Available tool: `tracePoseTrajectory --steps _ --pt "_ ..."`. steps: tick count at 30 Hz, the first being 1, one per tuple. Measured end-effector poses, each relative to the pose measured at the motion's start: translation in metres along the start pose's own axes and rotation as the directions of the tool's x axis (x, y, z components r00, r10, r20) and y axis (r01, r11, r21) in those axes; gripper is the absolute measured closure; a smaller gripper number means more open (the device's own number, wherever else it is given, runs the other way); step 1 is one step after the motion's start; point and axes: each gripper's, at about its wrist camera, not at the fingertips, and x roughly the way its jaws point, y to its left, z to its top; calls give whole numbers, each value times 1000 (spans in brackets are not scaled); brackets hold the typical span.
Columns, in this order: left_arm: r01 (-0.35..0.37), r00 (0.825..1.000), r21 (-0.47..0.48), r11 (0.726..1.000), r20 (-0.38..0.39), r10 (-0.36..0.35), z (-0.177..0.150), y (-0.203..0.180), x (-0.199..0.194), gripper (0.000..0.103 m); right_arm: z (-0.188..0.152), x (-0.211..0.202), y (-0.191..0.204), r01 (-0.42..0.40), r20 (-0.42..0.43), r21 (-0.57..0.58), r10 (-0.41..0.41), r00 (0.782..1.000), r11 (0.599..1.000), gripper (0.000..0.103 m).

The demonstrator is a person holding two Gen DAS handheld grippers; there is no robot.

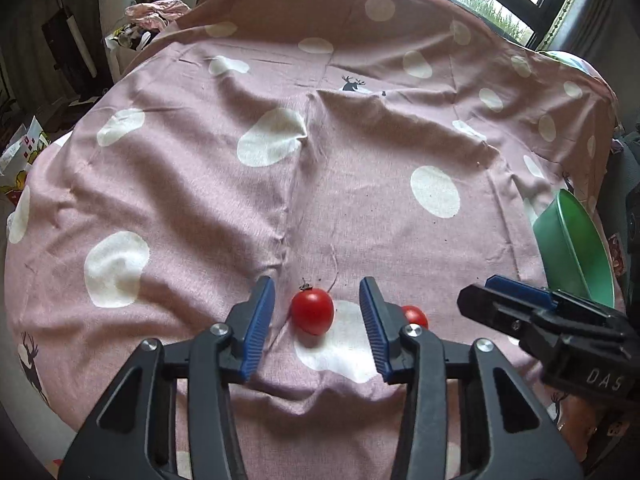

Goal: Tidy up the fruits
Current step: 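Move both grippers back to the last red cherry tomatoes, then grasp a red cherry tomato with the right gripper while the left gripper grasps another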

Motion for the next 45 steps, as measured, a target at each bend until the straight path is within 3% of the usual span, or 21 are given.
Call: tracePoseTrajectory --steps 3,10,13,21,28,33,38,45 --pt "5 1000 -12 1000 -30 -6 0 3 10 72 -5 15 8 12 -42 -25 -13 999 1000 50" --pt "-19 999 -6 1000 -49 19 0 0 19 74 -11 33 16 -7 -92 -53 2 996 999 61" --pt "-35 998 -1 999 -57 35 0 -2 21 75 -13 39 15 22 -105 -51 -27 994 998 64" --pt "-62 995 -2 998 -79 62 2 -5 25 78 -14 43 11 15 -110 -32 -19 994 999 67" --pt "-28 989 -51 998 -146 20 -1 -3 37 75 -15 46 7 18 -124 -23 -21 992 1000 73" --pt "-74 991 -20 997 -117 71 -5 -12 36 76 -10 36 -7 30 -96 16 -28 995 999 73" --pt "-54 994 -6 999 -97 53 -5 -26 29 76 -4 19 -20 28 -52 58 -25 998 998 73" --pt "-22 998 96 995 57 16 2 -75 -14 76 5 -30 -45 25 85 133 -37 996 991 73"
